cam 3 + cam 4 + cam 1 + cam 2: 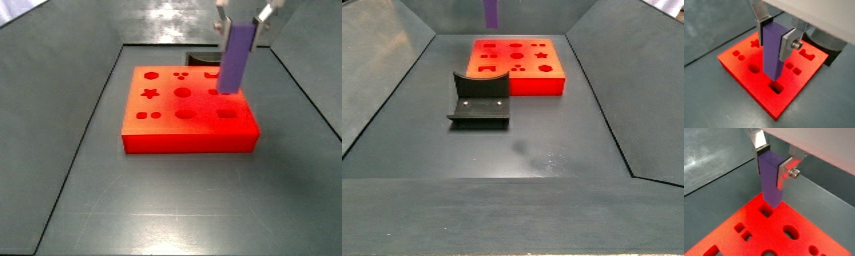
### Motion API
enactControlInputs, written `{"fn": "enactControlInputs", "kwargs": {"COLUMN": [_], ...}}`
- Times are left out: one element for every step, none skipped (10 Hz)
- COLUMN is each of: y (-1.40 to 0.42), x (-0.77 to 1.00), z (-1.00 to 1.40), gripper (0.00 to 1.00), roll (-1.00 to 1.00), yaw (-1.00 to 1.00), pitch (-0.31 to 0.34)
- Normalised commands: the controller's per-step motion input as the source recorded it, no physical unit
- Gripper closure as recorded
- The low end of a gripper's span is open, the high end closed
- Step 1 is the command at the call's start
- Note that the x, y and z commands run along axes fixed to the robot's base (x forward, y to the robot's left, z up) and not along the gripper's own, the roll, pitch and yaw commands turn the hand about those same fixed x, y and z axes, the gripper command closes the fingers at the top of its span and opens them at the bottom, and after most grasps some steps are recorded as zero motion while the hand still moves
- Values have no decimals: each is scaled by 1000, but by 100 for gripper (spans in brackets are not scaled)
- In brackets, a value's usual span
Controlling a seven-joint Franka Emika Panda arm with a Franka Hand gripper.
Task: Pick up the rectangle object. Move up. Move to above the board. Insert the rectangle object.
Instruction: Insert the rectangle object.
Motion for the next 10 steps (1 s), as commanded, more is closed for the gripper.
{"fn": "enactControlInputs", "kwargs": {"y": [-51,-20,0,0,17,9,0,0,-9,-143], "x": [591,349,77,0,-106,-234,-400,-177,0,251], "z": [-514,-594,-477,-414,-331,-243,-234,-271,-391,-483], "gripper": [100,100,100,100,100,100,100,100,100,100], "roll": [296,273,220,153,93,43,57,66,67,0], "yaw": [189,54,0,-31,-49,-60,0,49,100,0], "pitch": [-6,-87,-76,-56,-66,-67,-133,-133,-123,-76]}}
